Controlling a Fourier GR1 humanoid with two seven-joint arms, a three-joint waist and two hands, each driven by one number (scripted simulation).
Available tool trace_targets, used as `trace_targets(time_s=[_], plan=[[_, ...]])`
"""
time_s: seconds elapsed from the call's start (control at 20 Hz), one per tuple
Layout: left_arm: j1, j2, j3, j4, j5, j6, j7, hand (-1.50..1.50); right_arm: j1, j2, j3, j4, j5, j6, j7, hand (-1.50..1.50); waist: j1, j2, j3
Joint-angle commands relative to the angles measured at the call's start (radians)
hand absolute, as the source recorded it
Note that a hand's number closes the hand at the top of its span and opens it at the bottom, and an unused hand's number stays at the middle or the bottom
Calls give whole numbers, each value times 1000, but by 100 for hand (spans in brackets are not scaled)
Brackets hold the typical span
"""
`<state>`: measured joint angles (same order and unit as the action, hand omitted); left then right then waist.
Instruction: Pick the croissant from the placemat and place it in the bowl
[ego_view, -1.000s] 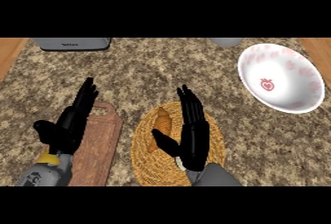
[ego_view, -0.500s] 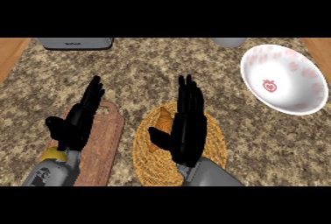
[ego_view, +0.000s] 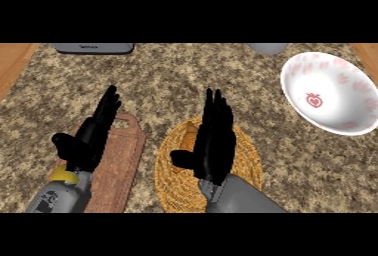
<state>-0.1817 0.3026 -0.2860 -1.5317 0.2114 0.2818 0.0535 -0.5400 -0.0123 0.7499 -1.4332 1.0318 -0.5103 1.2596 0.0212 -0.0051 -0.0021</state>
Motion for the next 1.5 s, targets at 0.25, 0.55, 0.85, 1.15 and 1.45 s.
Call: trace_targets(time_s=[0.25,0.55,0.85,1.15,1.45], plan=[[56,-33,-15,-8,-26,14,-34,0,17,12,88,-18,-67,9,228,-150,-1,0,1],[17,-27,12,17,-29,0,-17,0,64,12,121,-96,-18,-84,228,-150,-16,0,1],[-10,-61,-10,47,-58,5,-18,0,40,12,149,-90,-31,-142,228,-150,-12,3,1],[-40,-25,39,18,-30,-31,12,0,71,12,133,-41,-63,-231,201,-150,0,5,2],[-8,-50,34,24,-42,-26,-3,0,59,12,92,-38,-116,-251,139,-150,-5,4,2]])
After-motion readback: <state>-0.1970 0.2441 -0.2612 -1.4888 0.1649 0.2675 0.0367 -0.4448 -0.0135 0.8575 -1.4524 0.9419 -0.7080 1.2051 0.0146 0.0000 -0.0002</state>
